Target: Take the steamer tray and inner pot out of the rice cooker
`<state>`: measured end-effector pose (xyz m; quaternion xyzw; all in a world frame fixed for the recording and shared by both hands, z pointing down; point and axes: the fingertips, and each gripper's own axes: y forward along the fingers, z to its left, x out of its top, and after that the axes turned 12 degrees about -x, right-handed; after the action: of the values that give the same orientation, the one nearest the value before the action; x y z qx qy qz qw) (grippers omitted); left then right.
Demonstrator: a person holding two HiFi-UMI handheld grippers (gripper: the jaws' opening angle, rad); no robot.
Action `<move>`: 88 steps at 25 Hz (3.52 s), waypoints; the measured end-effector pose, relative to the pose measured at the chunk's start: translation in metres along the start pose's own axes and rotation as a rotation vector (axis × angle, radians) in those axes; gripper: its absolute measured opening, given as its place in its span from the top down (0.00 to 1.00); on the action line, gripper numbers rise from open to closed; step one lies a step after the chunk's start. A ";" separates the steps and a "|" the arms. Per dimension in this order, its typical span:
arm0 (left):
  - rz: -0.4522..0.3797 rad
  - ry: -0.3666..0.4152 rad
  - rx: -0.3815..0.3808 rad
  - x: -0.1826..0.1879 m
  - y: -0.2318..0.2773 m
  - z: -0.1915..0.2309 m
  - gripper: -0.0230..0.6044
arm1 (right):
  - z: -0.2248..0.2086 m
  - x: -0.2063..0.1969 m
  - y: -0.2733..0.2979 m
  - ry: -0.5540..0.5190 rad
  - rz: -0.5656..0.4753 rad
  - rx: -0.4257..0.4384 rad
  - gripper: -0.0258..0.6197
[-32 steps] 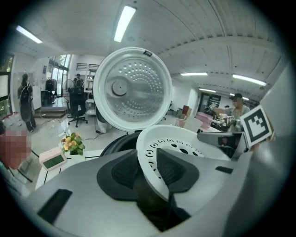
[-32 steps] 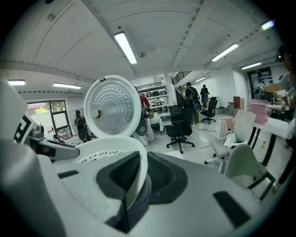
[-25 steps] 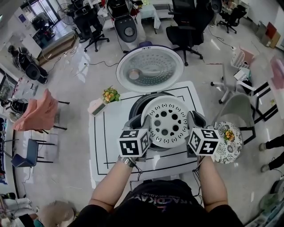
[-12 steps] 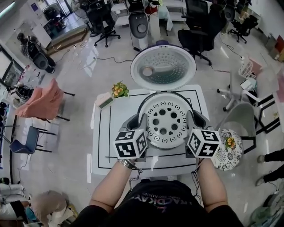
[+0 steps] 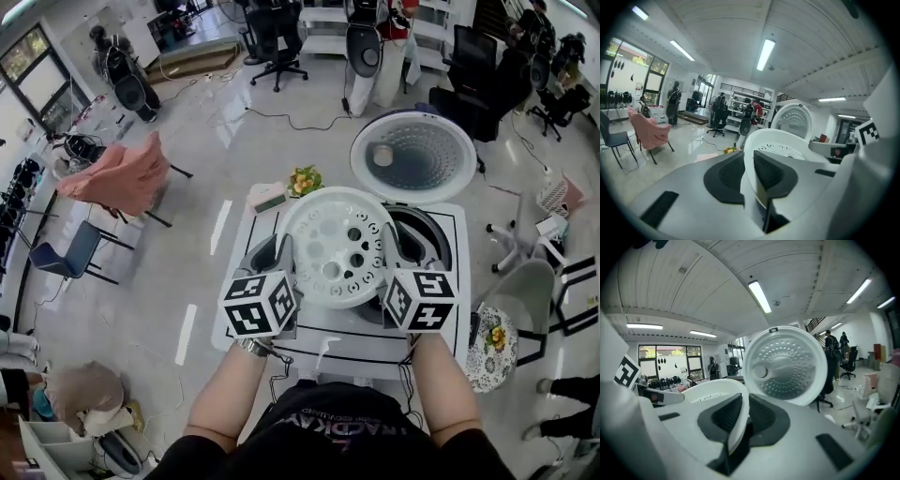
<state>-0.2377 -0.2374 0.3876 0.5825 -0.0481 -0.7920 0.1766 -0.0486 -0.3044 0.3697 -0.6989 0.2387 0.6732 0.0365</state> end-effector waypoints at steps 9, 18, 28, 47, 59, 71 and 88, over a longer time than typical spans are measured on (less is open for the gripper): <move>-0.057 -0.045 0.150 0.008 -0.061 0.093 0.87 | 0.113 0.006 0.030 -0.059 -0.018 0.150 0.88; -0.017 -0.074 0.169 -0.014 -0.059 0.158 0.86 | 0.159 -0.034 0.073 -0.071 0.058 0.156 0.88; 0.053 -0.109 0.139 -0.048 -0.026 0.206 0.86 | 0.170 -0.091 0.121 -0.044 0.156 0.110 0.88; 0.140 -0.154 0.140 -0.121 0.036 0.269 0.86 | 0.166 -0.194 0.195 -0.017 0.290 0.068 0.88; 0.222 -0.181 0.150 -0.166 0.060 0.291 0.86 | 0.161 -0.246 0.219 -0.019 0.375 0.054 0.88; 0.260 -0.180 0.169 -0.184 0.070 0.302 0.87 | 0.159 -0.262 0.229 0.001 0.400 0.055 0.88; 0.289 -0.109 0.169 -0.183 0.066 0.305 0.62 | 0.163 -0.249 0.229 -0.023 0.363 0.043 0.82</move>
<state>-0.4619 -0.2767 0.6681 0.5385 -0.2074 -0.7818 0.2362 -0.2820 -0.3750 0.6553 -0.6357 0.3751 0.6713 -0.0679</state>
